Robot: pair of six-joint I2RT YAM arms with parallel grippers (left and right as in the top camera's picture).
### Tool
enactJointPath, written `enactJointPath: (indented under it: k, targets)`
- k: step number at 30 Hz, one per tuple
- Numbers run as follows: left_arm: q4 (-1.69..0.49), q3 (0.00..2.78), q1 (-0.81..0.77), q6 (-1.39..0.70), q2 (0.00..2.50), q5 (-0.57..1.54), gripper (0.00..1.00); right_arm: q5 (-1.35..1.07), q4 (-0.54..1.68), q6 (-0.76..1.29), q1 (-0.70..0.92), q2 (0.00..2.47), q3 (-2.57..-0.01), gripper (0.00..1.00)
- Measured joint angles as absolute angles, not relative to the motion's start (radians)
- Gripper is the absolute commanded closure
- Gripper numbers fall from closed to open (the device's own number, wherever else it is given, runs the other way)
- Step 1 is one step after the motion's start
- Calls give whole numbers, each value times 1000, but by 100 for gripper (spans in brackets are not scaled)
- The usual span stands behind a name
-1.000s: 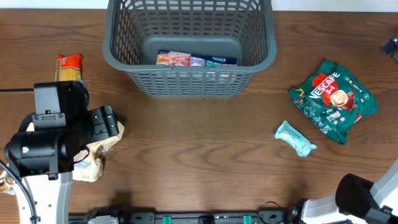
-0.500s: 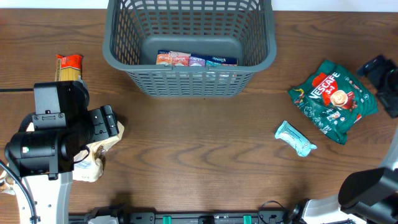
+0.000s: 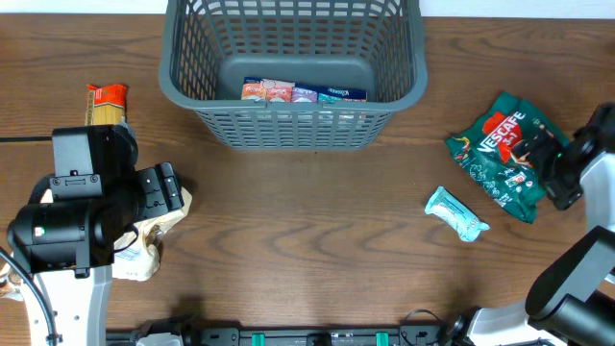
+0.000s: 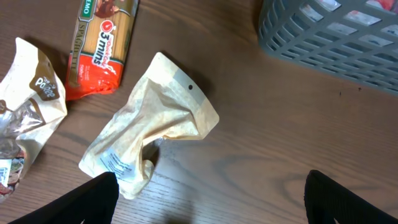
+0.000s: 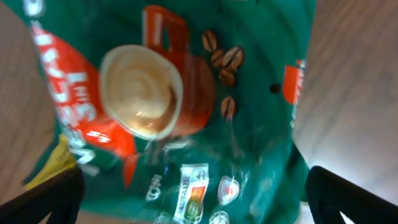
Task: Pack container
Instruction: 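Grasp the green Nescafe bag with the right gripper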
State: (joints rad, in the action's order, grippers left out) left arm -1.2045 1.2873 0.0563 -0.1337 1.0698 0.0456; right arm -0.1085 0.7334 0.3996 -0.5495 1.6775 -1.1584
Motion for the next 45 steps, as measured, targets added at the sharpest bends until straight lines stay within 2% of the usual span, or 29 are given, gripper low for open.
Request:
enactJointPath:
  k: [6, 15, 16, 17, 19, 21, 23, 37, 45]
  targets:
    - [-1207, 1287, 56, -133, 1070, 46, 14, -148, 532, 385, -570, 1678, -990, 1]
    - [-1227, 1287, 56, -133, 1070, 46, 14, -199, 274, 356, -582, 1684, -892, 1]
    - [-1226, 1287, 56, -133, 1070, 46, 14, -207, 246, 355, -582, 1692, -883, 4]
    - [-1227, 1287, 56, -133, 1070, 46, 14, -216, 218, 353, -582, 1702, -875, 12]
    - [-1227, 1287, 56, -133, 1070, 46, 14, -264, 152, 341, -587, 1732, -863, 40]
    - [-1227, 1287, 56, -133, 1070, 46, 14, -300, 109, 334, -591, 1760, -863, 62]
    - [-1227, 1287, 56, -133, 1070, 46, 14, -342, 76, 326, -596, 1786, -872, 99]
    - [-1235, 1287, 56, -134, 1070, 46, 14, -447, 54, 324, -602, 1800, -883, 99]
    - [-1235, 1287, 56, -133, 1070, 46, 14, -384, 297, 265, -522, 1592, -862, 99]
